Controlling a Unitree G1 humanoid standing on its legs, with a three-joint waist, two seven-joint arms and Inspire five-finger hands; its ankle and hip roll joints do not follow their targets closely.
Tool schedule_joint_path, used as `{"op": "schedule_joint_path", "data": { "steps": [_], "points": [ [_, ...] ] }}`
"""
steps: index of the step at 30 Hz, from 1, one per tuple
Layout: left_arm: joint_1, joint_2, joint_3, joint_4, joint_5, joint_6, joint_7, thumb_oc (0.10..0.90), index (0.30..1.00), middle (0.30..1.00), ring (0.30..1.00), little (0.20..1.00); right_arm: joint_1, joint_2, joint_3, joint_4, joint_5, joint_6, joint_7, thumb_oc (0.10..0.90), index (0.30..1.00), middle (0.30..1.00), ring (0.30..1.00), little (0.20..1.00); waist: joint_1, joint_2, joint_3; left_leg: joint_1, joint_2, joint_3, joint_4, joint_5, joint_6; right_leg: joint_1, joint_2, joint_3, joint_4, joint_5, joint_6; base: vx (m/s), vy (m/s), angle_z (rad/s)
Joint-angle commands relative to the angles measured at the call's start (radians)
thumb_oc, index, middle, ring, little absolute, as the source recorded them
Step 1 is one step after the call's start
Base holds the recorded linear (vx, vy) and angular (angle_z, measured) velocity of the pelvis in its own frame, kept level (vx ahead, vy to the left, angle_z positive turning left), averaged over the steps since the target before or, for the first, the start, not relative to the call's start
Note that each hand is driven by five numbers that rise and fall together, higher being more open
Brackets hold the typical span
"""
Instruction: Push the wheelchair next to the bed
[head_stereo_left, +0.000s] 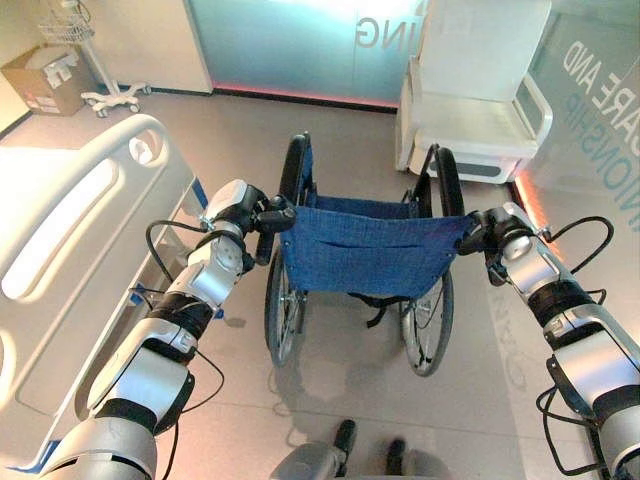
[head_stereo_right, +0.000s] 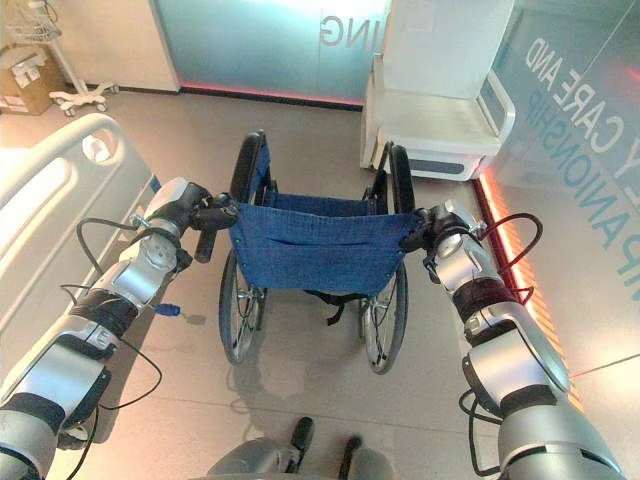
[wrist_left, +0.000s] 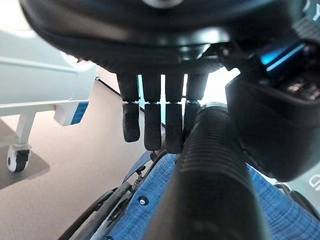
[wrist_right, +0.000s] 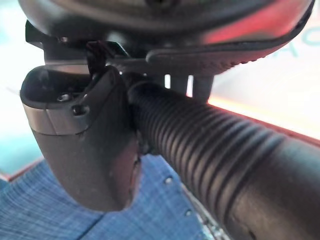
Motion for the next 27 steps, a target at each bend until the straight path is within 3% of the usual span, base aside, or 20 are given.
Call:
{"op": "schedule_joint_path", "data": {
  "steps": [1, 4, 6, 8, 9, 11, 12, 18, 20, 22, 24, 27],
  "points": [
    [0.194, 0.023, -0.055, 0.079, 0.105, 0.014, -0.086, 0.400, 0.300, 0.300, 0.300, 0.300, -0.046, -0.069, 0.149, -0.144, -0.061, -0.091, 0.146, 0.400, 0.300, 0.300, 0.300, 0.300, 0.041, 0.022, 0.078, 0.196, 0.123, -0.083, -0.106, -0.230, -0.103, -0.048, 0.004, 0.036, -0.086, 0.323, -0.019, 0.79, -0.408, 1.19],
    [0.183, 0.005, -0.064, 0.095, 0.126, 0.007, -0.106, 0.400, 0.300, 0.300, 0.300, 0.300, -0.083, -0.083, 0.156, -0.129, -0.046, -0.072, 0.169, 0.400, 0.300, 0.300, 0.300, 0.300, 0.022, 0.016, 0.051, 0.242, 0.160, -0.133, -0.124, -0.267, -0.128, -0.057, 0.026, 0.098, -0.042, 0.316, -0.018, 0.46, -0.358, 0.38],
    [0.180, -0.004, -0.067, 0.107, 0.119, 0.014, -0.099, 0.400, 0.300, 0.300, 0.300, 0.300, -0.098, -0.080, 0.157, -0.114, -0.035, -0.089, 0.176, 0.400, 0.300, 0.300, 0.300, 0.300, 0.022, 0.017, 0.044, 0.236, 0.185, -0.129, -0.121, -0.263, -0.146, -0.054, 0.028, 0.089, 0.001, 0.289, -0.019, 0.42, -0.395, 0.54],
    [0.170, -0.007, -0.082, 0.116, 0.092, 0.030, -0.082, 0.400, 0.300, 0.300, 0.300, 0.300, -0.118, -0.074, 0.167, -0.124, -0.028, -0.093, 0.176, 0.400, 0.300, 0.300, 0.300, 0.300, 0.012, 0.028, 0.046, 0.259, 0.250, -0.080, -0.125, -0.242, -0.183, -0.076, 0.026, 0.039, 0.086, 0.250, -0.028, 0.38, -0.300, 0.42],
    [0.159, -0.009, -0.084, 0.124, 0.083, 0.038, -0.081, 0.400, 0.300, 0.300, 0.300, 0.300, -0.119, -0.078, 0.163, -0.131, -0.028, -0.095, 0.186, 0.400, 0.300, 0.300, 0.300, 0.300, -0.005, 0.037, 0.044, 0.286, 0.315, -0.018, -0.152, -0.195, -0.207, -0.079, 0.022, -0.014, 0.110, 0.229, -0.040, 0.37, -0.293, 0.38],
    [0.152, -0.015, -0.089, 0.124, 0.079, 0.040, -0.074, 0.400, 0.300, 0.300, 0.300, 0.300, -0.116, -0.081, 0.162, -0.134, -0.026, -0.092, 0.186, 0.400, 0.300, 0.300, 0.300, 0.300, -0.017, 0.047, 0.040, 0.296, 0.355, 0.012, -0.168, -0.143, -0.224, -0.075, 0.032, -0.042, 0.127, 0.208, -0.053, 0.33, -0.263, 0.61],
    [0.145, -0.019, -0.095, 0.130, 0.077, 0.034, -0.062, 0.400, 0.300, 0.300, 0.300, 0.300, -0.103, -0.080, 0.161, -0.137, -0.018, -0.084, 0.176, 0.400, 0.300, 0.300, 0.300, 0.300, -0.024, 0.051, 0.037, 0.282, 0.385, 0.036, -0.162, -0.070, -0.239, -0.058, 0.041, -0.072, 0.131, 0.184, -0.068, 0.25, -0.206, 0.70],
    [0.158, -0.036, -0.093, 0.115, 0.067, 0.024, -0.037, 0.400, 0.300, 0.300, 0.300, 0.300, -0.065, -0.077, 0.154, -0.146, -0.038, -0.063, 0.177, 0.400, 0.300, 0.300, 0.300, 0.300, -0.043, 0.055, 0.017, 0.280, 0.419, 0.042, -0.090, 0.069, -0.254, 0.001, 0.088, -0.102, 0.126, 0.120, -0.128, 0.30, -0.185, 0.34],
    [0.179, -0.050, -0.086, 0.114, 0.070, 0.008, -0.028, 0.400, 0.300, 0.300, 0.300, 0.300, -0.046, -0.075, 0.153, -0.142, -0.054, -0.068, 0.176, 0.400, 0.300, 0.300, 0.300, 0.300, -0.044, 0.053, 0.004, 0.275, 0.421, 0.050, -0.035, 0.124, -0.258, 0.033, 0.101, -0.115, 0.121, 0.103, -0.148, 0.34, -0.135, 0.16],
    [0.190, -0.058, -0.081, 0.105, 0.083, 0.000, -0.030, 0.400, 0.300, 0.300, 0.300, 0.300, -0.029, -0.074, 0.150, -0.145, -0.061, -0.064, 0.160, 0.400, 0.300, 0.300, 0.300, 0.300, -0.031, 0.048, 0.010, 0.241, 0.407, 0.052, 0.012, 0.123, -0.248, 0.080, 0.115, -0.111, 0.109, 0.088, -0.160, 0.34, -0.138, 0.02],
    [0.202, -0.071, -0.076, 0.092, 0.097, 0.000, -0.030, 0.400, 0.300, 0.300, 0.300, 0.300, -0.014, -0.062, 0.144, -0.143, -0.081, -0.076, 0.144, 0.400, 0.300, 0.300, 0.300, 0.300, -0.005, 0.039, 0.022, 0.161, 0.333, 0.037, 0.021, 0.091, -0.223, 0.148, 0.136, -0.083, 0.081, 0.080, -0.163, 0.41, -0.092, -0.11],
    [0.205, -0.079, -0.069, 0.070, 0.092, 0.004, -0.028, 0.400, 0.300, 0.300, 0.300, 0.300, -0.006, -0.053, 0.142, -0.131, -0.091, -0.084, 0.122, 0.400, 0.300, 0.300, 0.300, 0.300, 0.028, 0.040, 0.056, 0.045, 0.250, 0.084, -0.015, 0.041, -0.201, 0.227, 0.167, -0.060, 0.052, 0.063, -0.163, 0.44, -0.009, -0.02]
  ]
}}
